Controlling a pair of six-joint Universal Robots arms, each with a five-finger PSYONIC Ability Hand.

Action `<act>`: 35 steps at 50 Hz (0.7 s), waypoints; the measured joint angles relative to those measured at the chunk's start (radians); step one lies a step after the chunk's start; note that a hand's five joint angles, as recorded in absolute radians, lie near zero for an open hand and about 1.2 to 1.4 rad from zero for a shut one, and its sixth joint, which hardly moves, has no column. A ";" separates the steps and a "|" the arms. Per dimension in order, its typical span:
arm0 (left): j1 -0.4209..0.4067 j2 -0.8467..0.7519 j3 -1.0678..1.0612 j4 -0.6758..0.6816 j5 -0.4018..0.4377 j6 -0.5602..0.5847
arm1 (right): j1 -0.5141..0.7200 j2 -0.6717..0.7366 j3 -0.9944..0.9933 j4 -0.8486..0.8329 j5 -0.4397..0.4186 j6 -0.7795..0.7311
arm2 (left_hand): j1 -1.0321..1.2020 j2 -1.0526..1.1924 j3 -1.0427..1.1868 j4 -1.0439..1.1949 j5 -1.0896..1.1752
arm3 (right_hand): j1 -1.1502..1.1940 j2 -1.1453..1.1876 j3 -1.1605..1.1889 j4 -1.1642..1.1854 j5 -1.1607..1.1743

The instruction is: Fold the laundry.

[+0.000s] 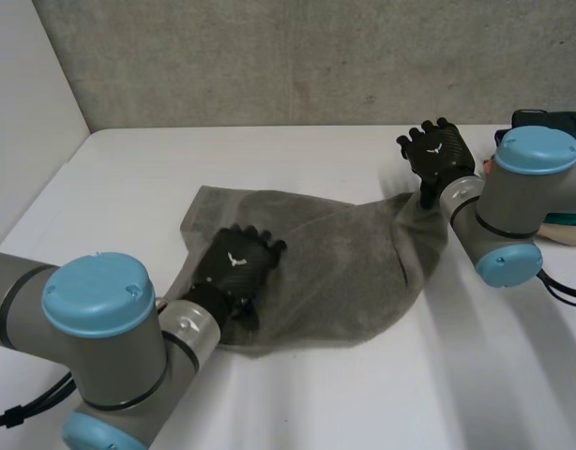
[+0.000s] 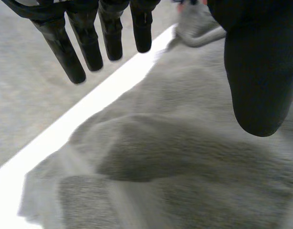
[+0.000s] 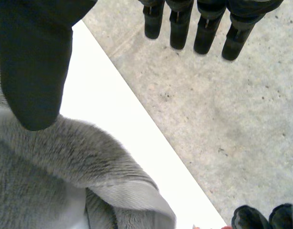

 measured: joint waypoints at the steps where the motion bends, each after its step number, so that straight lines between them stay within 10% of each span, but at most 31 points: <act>1: 0.001 0.008 0.007 0.002 -0.027 0.000 | -0.001 0.003 -0.005 0.001 0.012 0.003 | -0.025 -0.058 -0.064 -0.058 -0.063 | -0.005 -0.015 -0.022 -0.023 -0.017; 18: 0.184 0.276 -0.171 -0.078 0.013 0.013 | -0.010 -0.447 0.483 0.178 0.045 0.018 | 0.054 0.004 -0.006 0.009 0.016 | -0.005 -0.015 -0.023 -0.026 -0.017; 35: 0.317 0.164 -0.274 -0.114 0.385 0.013 | -0.022 -0.544 0.871 0.118 -0.085 0.020 | 0.396 0.344 0.340 0.353 0.350 | -0.005 -0.015 -0.023 -0.026 -0.017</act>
